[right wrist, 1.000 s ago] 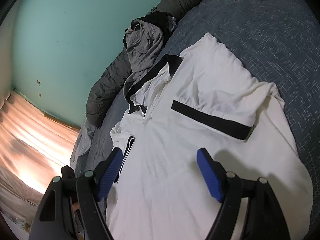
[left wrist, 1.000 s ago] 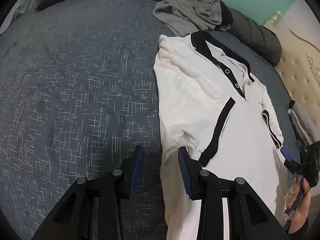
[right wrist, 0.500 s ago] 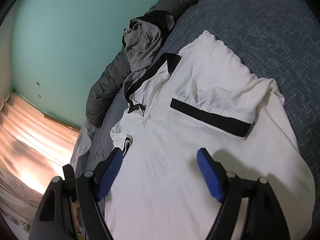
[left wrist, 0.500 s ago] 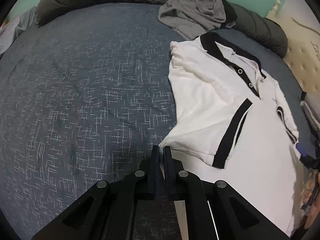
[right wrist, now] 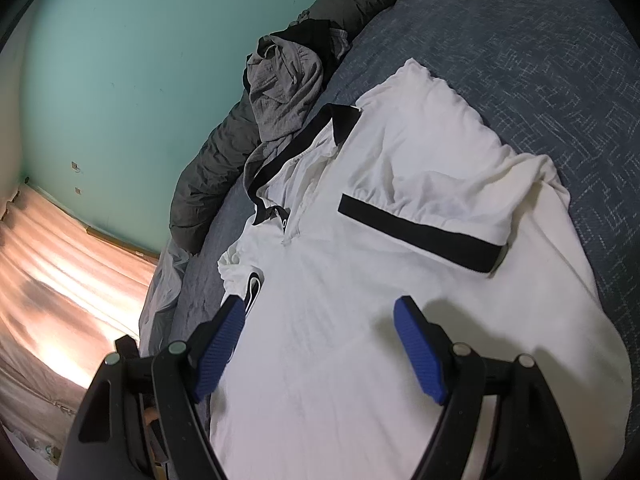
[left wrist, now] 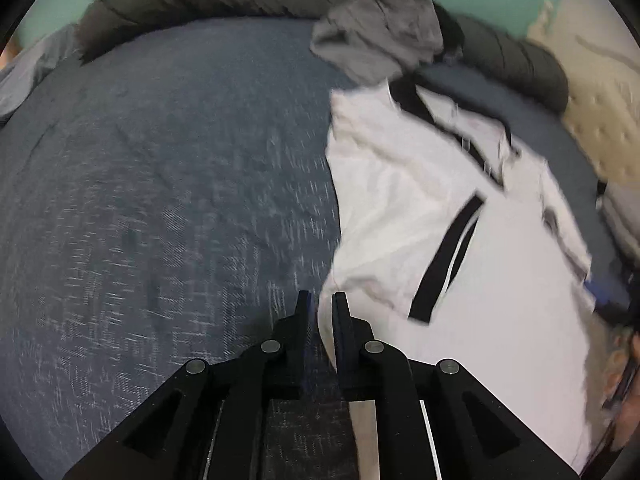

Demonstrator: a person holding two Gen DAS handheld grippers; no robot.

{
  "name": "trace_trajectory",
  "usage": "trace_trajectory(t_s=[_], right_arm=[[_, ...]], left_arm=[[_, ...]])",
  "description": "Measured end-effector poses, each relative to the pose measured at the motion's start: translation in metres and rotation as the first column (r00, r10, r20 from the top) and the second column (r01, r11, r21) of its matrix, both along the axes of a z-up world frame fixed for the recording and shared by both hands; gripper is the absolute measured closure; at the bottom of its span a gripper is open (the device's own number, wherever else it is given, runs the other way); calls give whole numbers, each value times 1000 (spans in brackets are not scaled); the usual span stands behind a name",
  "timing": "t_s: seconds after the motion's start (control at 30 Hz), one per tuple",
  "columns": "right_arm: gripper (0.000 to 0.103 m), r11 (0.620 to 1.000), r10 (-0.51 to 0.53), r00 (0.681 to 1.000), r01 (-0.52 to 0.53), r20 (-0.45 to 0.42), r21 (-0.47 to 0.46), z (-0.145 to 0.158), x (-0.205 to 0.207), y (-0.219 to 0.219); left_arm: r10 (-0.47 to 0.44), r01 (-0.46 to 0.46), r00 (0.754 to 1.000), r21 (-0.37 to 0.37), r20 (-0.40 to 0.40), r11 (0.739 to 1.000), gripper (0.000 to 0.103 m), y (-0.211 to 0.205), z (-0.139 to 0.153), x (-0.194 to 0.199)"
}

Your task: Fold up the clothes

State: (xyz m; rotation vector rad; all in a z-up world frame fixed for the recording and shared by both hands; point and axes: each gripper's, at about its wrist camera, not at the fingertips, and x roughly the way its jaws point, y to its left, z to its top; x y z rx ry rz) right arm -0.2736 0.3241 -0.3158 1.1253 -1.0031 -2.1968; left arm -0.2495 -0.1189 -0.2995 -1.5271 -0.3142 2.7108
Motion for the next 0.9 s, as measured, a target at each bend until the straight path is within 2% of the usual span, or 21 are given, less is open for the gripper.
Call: trace_trajectory(t_s=[0.07, 0.17, 0.27, 0.37, 0.5, 0.57, 0.63, 0.73, 0.83, 0.9], right_arm=[[25, 1000, 6, 1000, -6, -1, 5, 0, 0, -2], [25, 1000, 16, 1000, -16, -2, 13, 0, 0, -6], [25, 999, 26, 1000, -26, -3, 21, 0, 0, -9], [25, 998, 44, 999, -43, -24, 52, 4, 2, -16], [25, 991, 77, 995, -69, -66, 113, 13, 6, -26], [25, 986, 94, 992, -81, -87, 144, 18, 8, -31], [25, 980, 111, 988, -92, -106, 175, 23, 10, -37], [25, 969, 139, 981, -107, -135, 221, 29, 13, -45], [25, 944, 234, 954, -177, -185, 280, 44, 11, -79], [25, 923, 282, 941, -213, -187, 321, 50, 1, -101]], left_arm=[[6, -6, 1000, 15, -27, 1000, 92, 1, 6, -5], [-21, 21, 999, 9, -28, 1000, 92, 11, 5, -17], [-61, 61, 998, -18, 11, 998, 92, 22, -10, -25], [-57, 57, 998, -12, 24, 998, 92, 20, -23, -20], [-8, 10, 999, 65, -32, 998, 90, 7, -25, -7], [22, -14, 998, 112, -67, 994, 77, -1, -25, -2], [44, -29, 994, 151, -99, 988, 74, -7, -24, 3], [41, -21, 994, 191, -100, 981, 74, -14, -31, 5], [53, -31, 995, 249, -84, 968, 74, -23, -45, 6], [67, -39, 994, 277, -90, 960, 74, -25, -47, 6]])
